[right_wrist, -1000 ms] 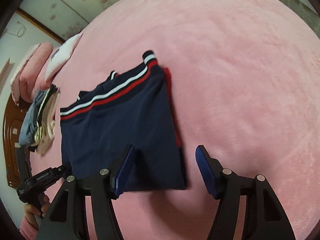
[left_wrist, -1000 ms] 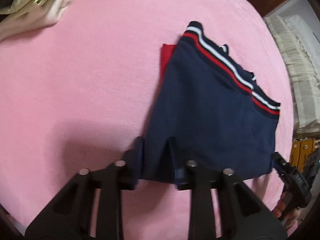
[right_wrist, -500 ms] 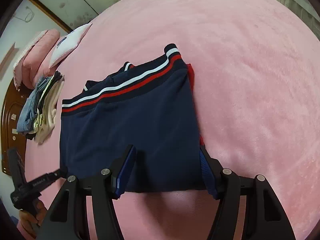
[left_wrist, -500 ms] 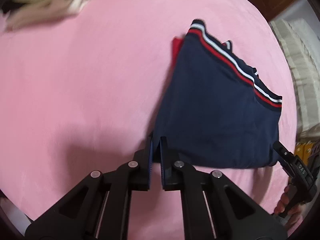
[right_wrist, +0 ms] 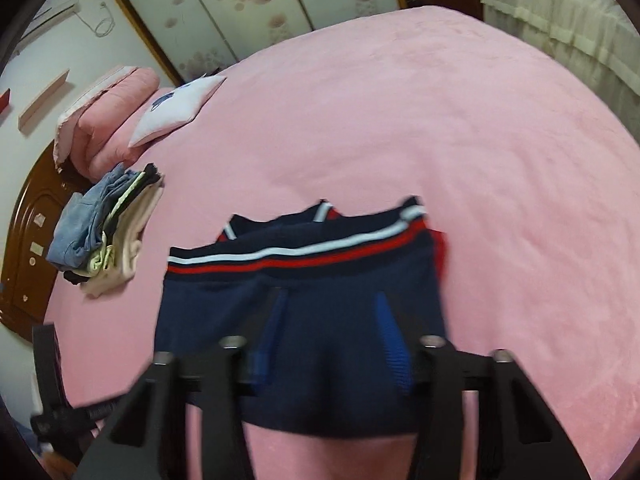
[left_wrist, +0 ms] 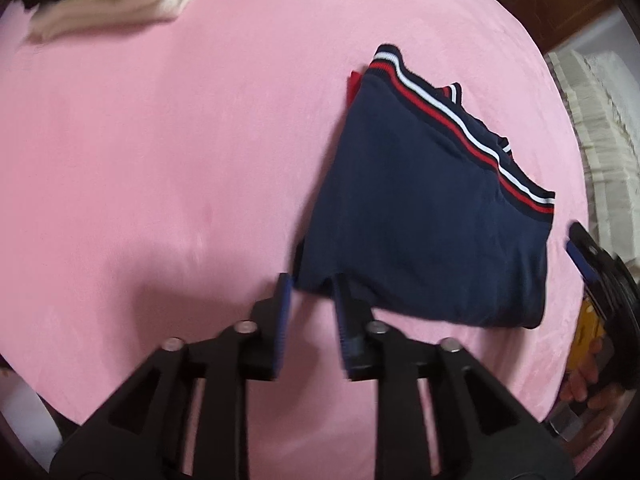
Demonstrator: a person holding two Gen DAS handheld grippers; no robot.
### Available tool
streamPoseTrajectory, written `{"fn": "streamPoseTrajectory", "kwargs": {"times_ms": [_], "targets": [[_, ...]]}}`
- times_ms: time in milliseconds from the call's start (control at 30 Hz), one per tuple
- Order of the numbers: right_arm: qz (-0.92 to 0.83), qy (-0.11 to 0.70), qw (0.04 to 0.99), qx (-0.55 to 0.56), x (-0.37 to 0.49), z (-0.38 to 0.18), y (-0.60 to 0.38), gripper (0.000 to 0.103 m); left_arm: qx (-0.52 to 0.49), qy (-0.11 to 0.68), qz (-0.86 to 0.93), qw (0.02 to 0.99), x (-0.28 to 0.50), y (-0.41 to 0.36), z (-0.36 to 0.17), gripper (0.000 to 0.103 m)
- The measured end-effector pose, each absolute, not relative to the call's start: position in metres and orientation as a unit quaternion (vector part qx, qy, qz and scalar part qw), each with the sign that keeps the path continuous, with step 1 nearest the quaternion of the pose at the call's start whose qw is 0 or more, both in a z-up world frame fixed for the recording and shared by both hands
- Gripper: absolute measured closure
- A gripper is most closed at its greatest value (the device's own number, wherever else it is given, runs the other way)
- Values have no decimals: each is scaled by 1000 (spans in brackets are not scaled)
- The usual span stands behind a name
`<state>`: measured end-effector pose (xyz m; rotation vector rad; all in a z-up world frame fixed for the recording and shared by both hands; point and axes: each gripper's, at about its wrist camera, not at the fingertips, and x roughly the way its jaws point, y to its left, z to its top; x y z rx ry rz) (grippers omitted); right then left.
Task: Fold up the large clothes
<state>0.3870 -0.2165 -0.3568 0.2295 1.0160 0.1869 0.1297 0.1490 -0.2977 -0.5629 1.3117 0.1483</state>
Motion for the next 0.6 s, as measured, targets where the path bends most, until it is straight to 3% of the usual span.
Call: {"fn": "streamPoseTrajectory", "kwargs": {"times_ms": [67,133,233,367,600], "targets": [[97,494,858,104,401,-362,-199,88,-275,602,65,747,124,149,-301,60],[97,511,848,100,415,-372,-183,93,-289,602,60,742,120,146,-303,60],[97,541,828,112,427,-387,-168,96,-305,605,52,734,121,137,-309,59],[97,574,803,128,430,-410,-156,97,-333,598,36,728,121,129,-313,49],[88,616,769,144,417,-460,-141,97,-411,567,2,714,121,131,-324,49]]}}
